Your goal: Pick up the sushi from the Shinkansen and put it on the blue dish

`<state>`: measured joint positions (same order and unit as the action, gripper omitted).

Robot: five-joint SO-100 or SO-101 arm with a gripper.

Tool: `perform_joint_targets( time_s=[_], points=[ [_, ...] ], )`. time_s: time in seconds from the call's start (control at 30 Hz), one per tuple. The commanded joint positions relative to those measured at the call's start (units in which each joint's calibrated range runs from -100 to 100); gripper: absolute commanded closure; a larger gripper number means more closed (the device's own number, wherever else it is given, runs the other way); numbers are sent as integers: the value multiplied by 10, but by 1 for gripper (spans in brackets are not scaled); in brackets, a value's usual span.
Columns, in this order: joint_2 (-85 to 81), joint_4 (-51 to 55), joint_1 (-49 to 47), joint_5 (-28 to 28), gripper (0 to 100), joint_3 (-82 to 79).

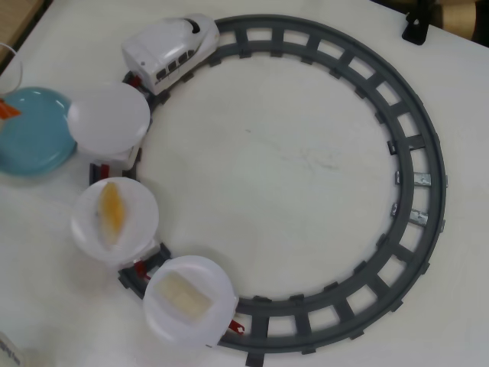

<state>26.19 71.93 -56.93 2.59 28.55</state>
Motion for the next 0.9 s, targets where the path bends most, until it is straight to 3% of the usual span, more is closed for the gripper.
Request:
perform_joint_targets(
  time_s=[0.0,0.87],
  points=[
    [17,-9,-11,4,94,44],
    [113,-24,1,-1,93,87]
  ],
)
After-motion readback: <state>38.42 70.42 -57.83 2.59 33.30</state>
